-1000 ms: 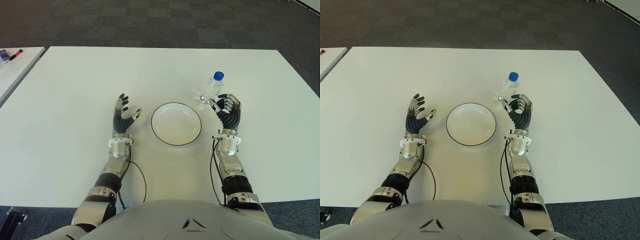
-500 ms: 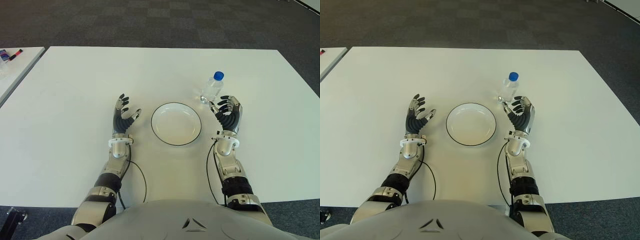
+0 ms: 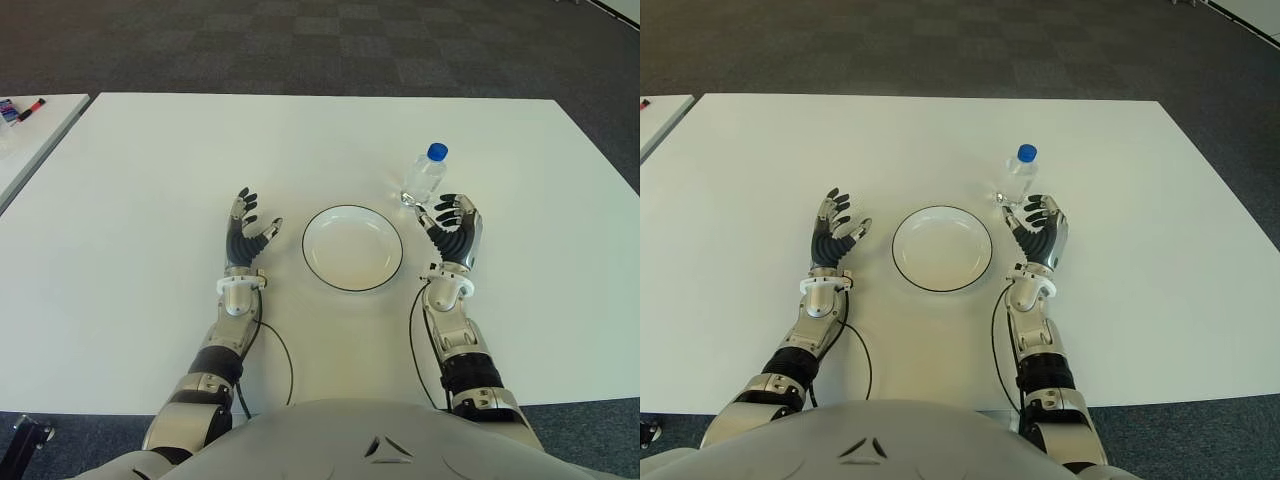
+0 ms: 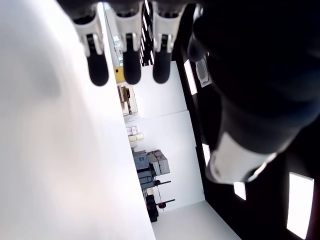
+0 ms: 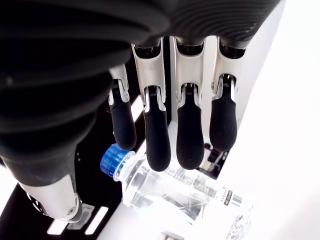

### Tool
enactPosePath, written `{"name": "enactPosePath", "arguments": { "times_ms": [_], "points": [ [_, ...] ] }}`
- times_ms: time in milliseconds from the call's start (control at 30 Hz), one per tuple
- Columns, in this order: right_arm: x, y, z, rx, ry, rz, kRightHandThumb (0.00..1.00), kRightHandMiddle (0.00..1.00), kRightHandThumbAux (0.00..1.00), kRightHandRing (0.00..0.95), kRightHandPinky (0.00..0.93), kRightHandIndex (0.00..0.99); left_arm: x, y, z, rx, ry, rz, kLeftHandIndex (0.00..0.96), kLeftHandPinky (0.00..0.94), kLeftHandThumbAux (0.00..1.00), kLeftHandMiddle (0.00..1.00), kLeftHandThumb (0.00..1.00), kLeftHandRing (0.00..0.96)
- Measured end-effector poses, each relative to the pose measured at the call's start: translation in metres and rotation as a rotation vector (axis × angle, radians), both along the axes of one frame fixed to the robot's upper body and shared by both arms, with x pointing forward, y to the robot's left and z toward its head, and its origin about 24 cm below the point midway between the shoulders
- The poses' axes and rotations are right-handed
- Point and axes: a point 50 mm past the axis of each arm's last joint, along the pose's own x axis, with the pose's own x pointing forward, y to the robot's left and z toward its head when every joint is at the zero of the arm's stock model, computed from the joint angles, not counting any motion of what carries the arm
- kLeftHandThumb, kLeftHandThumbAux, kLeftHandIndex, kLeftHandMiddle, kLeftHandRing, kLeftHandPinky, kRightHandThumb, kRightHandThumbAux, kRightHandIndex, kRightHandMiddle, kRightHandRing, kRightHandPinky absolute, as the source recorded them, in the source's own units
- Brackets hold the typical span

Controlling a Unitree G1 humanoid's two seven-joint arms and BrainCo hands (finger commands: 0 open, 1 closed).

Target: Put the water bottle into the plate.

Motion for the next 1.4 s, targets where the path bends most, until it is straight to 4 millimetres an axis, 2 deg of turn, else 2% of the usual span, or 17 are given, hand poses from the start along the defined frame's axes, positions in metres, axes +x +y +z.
{"name": "enactPosePath", "arguments": {
  "times_ms": [33, 133, 233, 433, 733, 1400],
  "points": [
    [0.0, 0.0, 0.0, 0.0, 0.0, 0.0, 0.73, 0.388, 0.649, 0.38, 0.385, 0.297, 0.0, 0.0, 0.0, 0.0, 0.0, 0.0, 0.097, 0.235, 0.806, 0.18, 0.228, 0.187],
    [0.001, 0.0, 0.0, 0.002, 0.0, -0.001, 0.604, 0.277, 0.606, 0.297, 0.313, 0.177, 0.0, 0.0, 0.0, 0.0, 0.0, 0.0, 0.097, 0.228, 0.804, 0.18, 0.227, 0.187],
    [0.002, 0.0, -0.003, 0.006, 0.012, -0.006, 0.545, 0.149, 0.541, 0.186, 0.23, 0.06, 0.0, 0.0, 0.0, 0.001, 0.0, 0.0, 0.096, 0.223, 0.792, 0.178, 0.221, 0.183],
    [0.003, -0.001, -0.012, 0.004, 0.069, -0.024, 0.521, 0.031, 0.475, 0.083, 0.156, 0.006, 0.0, 0.0, 0.0, 0.002, 0.0, 0.0, 0.093, 0.224, 0.783, 0.174, 0.215, 0.179],
    [0.006, -0.001, -0.014, -0.002, 0.085, -0.047, 0.543, 0.0, 0.442, 0.033, 0.144, 0.0, 0.0, 0.001, 0.0, 0.007, 0.002, -0.001, 0.091, 0.229, 0.772, 0.171, 0.211, 0.182],
    [0.007, 0.002, -0.018, -0.025, 0.123, -0.042, 0.527, 0.0, 0.435, 0.035, 0.144, 0.0, 0.0, 0.002, 0.0, -0.002, 0.002, 0.004, 0.095, 0.225, 0.785, 0.176, 0.216, 0.181]
  ]
}}
